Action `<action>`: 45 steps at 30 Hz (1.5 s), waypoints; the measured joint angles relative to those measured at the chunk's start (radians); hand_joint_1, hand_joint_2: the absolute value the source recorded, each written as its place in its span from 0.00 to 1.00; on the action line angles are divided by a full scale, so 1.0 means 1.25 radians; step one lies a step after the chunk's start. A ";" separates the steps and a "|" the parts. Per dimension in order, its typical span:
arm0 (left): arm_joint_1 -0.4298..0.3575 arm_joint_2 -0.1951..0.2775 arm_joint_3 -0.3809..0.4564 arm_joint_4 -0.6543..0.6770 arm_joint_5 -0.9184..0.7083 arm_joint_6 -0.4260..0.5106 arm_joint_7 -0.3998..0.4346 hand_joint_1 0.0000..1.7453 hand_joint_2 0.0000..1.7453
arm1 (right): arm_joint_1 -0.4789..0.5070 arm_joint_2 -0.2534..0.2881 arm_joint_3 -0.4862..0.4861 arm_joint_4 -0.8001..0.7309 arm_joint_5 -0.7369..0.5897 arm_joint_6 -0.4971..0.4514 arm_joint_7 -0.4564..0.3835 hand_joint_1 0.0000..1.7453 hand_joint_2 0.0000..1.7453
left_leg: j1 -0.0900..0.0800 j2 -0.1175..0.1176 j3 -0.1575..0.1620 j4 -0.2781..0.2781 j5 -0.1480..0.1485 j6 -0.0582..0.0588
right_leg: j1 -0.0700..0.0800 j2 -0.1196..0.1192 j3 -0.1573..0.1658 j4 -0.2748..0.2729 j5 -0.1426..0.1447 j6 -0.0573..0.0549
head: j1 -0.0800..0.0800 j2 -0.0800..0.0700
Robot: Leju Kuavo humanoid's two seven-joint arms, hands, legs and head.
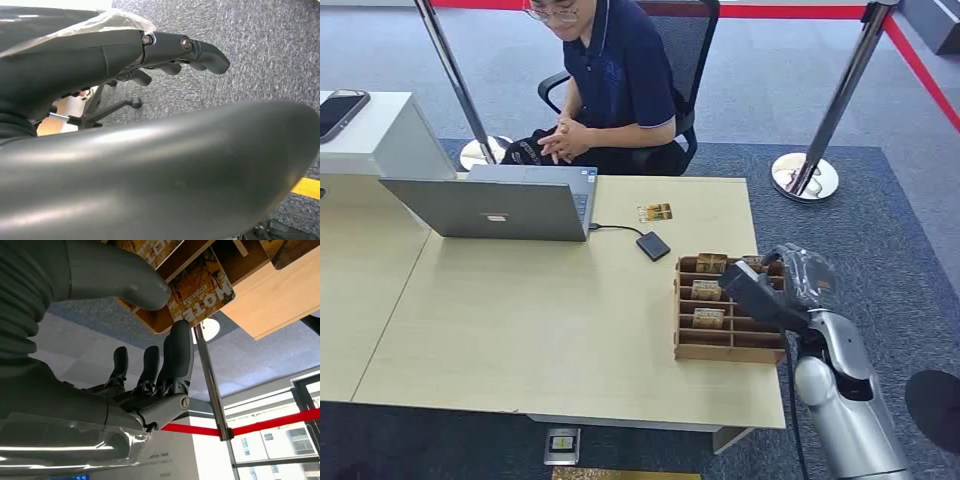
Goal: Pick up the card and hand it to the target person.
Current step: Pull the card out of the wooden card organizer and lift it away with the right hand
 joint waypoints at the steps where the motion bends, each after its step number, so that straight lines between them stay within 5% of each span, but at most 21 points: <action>1: 0.000 0.000 0.000 0.000 0.000 0.000 0.000 0.00 0.00 | 0.001 0.000 0.000 0.000 0.000 0.000 0.001 0.53 1.00 | 0.000 0.000 0.000 0.000 0.000 0.000 | 0.000 0.000 0.000 0.000 0.000 0.000 | 0.000 0.000; 45: 0.000 0.000 0.012 0.000 -0.008 -0.002 -0.013 0.00 0.00 | 0.038 0.009 0.005 0.015 0.008 0.002 0.018 0.48 1.00 | 0.000 0.000 0.000 0.000 0.000 0.000 | 0.000 0.000 0.000 0.000 0.000 0.000 | 0.000 0.000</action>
